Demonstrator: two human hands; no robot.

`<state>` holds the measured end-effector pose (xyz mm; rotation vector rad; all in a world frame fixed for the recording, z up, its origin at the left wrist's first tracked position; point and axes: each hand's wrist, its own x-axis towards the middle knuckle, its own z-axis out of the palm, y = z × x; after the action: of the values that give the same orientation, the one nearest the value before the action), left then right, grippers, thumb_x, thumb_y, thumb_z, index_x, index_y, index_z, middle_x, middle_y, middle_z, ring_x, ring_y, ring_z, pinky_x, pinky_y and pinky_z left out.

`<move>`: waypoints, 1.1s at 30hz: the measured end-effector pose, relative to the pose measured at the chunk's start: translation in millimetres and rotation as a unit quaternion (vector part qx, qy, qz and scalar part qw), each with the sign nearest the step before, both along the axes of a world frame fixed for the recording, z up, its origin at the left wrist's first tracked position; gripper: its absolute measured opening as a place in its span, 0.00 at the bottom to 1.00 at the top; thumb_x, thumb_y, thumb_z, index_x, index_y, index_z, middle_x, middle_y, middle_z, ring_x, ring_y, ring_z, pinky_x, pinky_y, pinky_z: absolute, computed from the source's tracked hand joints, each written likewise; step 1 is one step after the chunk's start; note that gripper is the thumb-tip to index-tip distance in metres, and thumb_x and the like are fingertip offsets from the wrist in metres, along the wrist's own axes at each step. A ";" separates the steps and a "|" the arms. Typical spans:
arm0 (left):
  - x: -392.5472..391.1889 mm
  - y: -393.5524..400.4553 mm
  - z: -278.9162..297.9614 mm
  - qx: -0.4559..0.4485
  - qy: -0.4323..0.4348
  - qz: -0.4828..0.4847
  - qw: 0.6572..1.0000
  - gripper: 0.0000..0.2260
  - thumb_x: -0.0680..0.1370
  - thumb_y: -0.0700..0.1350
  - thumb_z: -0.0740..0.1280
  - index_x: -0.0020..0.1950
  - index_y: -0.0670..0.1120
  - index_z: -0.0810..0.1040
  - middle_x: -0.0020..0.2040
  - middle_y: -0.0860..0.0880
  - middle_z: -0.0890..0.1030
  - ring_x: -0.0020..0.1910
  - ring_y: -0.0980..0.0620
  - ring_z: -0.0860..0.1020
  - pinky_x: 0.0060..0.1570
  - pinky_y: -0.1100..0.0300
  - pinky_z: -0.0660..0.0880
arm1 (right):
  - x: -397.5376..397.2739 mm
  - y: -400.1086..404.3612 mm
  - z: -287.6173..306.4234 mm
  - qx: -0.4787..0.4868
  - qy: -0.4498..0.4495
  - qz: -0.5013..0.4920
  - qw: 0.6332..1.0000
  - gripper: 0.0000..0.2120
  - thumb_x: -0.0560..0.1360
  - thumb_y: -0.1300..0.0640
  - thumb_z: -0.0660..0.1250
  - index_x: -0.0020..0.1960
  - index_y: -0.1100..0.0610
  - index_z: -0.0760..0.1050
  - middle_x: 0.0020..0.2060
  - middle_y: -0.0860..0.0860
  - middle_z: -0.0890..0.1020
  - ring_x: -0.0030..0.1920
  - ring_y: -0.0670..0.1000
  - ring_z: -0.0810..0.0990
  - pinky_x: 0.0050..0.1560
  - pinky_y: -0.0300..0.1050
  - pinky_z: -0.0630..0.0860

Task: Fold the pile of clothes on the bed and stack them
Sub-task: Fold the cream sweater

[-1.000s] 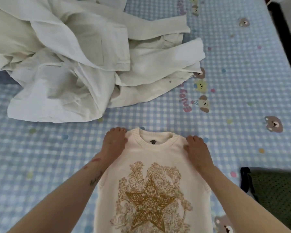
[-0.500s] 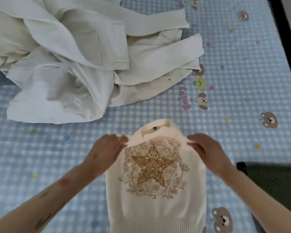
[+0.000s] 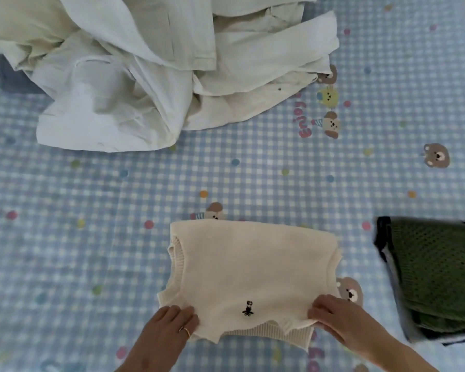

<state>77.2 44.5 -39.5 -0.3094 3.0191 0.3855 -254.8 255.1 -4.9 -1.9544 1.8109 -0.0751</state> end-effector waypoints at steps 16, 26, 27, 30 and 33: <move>-47.7 -31.2 -45.1 0.085 -0.142 0.329 0.930 0.30 0.78 0.54 0.46 0.75 0.39 0.56 0.76 0.41 0.53 0.76 0.43 0.52 0.74 0.46 0.52 | 25.1 -72.6 -66.3 0.186 0.103 -0.262 0.941 0.30 0.81 0.43 0.46 0.77 0.52 0.38 0.77 0.50 0.40 0.75 0.48 0.36 0.75 0.55 0.38; -23.2 38.8 -16.9 0.409 -0.041 0.713 0.568 0.36 0.64 0.43 0.79 0.67 0.44 0.65 0.57 0.44 0.76 0.48 0.47 0.75 0.48 0.58 0.70 | 135.3 -276.4 -56.1 0.145 -0.059 -0.049 0.987 0.21 0.80 0.56 0.57 0.72 0.54 0.61 0.70 0.53 0.67 0.69 0.55 0.64 0.67 0.51 0.61; -22.3 38.1 -17.3 0.426 -0.053 0.718 0.548 0.34 0.65 0.43 0.78 0.65 0.45 0.65 0.54 0.47 0.77 0.45 0.49 0.74 0.45 0.60 0.69 | 137.6 -286.2 -59.7 0.165 -0.049 -0.036 0.984 0.20 0.79 0.56 0.59 0.70 0.54 0.63 0.68 0.52 0.69 0.66 0.55 0.66 0.65 0.52 0.63; -17.4 37.4 -17.4 0.431 -0.077 0.719 0.540 0.27 0.67 0.42 0.75 0.64 0.43 0.69 0.45 0.51 0.75 0.43 0.50 0.73 0.42 0.62 0.67 | 130.6 -296.7 -60.5 0.194 -0.101 -0.063 0.974 0.15 0.77 0.55 0.64 0.62 0.55 0.71 0.59 0.51 0.75 0.59 0.54 0.72 0.59 0.46 0.67; -16.2 45.7 -17.3 0.441 -0.077 0.684 0.576 0.30 0.67 0.43 0.75 0.66 0.40 0.69 0.55 0.44 0.77 0.55 0.45 0.75 0.52 0.58 0.72 | 113.8 -292.6 -48.6 0.202 -0.169 -0.093 0.960 0.07 0.76 0.57 0.65 0.54 0.57 0.76 0.45 0.47 0.76 0.45 0.46 0.74 0.47 0.32 0.64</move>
<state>61.0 90.1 -56.8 -2.1943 1.3343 1.5989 -141.0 -37.5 -53.5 -1.3923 1.6254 -0.0855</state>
